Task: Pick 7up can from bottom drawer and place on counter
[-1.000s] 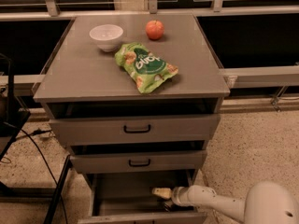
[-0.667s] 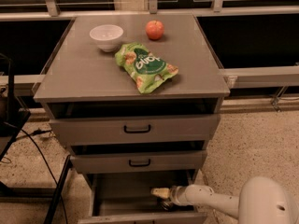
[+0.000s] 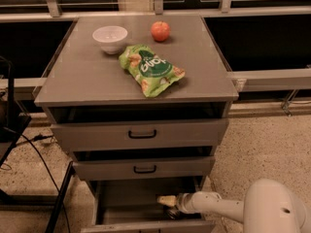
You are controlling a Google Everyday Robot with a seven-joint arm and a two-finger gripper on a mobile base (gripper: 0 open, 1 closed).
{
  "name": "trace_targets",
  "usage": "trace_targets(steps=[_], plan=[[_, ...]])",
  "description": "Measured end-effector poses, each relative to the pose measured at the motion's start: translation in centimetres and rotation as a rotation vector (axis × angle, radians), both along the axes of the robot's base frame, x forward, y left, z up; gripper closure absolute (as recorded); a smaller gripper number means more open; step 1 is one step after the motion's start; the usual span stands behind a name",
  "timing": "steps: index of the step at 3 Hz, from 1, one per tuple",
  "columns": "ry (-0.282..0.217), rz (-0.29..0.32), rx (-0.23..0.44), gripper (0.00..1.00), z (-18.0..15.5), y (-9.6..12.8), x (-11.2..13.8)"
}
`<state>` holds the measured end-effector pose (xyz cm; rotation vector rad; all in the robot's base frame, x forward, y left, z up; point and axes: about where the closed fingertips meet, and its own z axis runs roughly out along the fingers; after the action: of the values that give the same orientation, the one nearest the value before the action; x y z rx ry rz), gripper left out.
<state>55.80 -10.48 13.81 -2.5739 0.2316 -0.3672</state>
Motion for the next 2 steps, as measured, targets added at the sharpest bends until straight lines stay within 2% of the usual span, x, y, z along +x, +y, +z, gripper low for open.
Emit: trace_targets(steps=[1, 2], plan=[[0.0, 0.001, -0.001, 0.19, 0.15, 0.01, -0.03], [0.001, 0.001, -0.004, 0.21, 0.27, 0.0, -0.02]])
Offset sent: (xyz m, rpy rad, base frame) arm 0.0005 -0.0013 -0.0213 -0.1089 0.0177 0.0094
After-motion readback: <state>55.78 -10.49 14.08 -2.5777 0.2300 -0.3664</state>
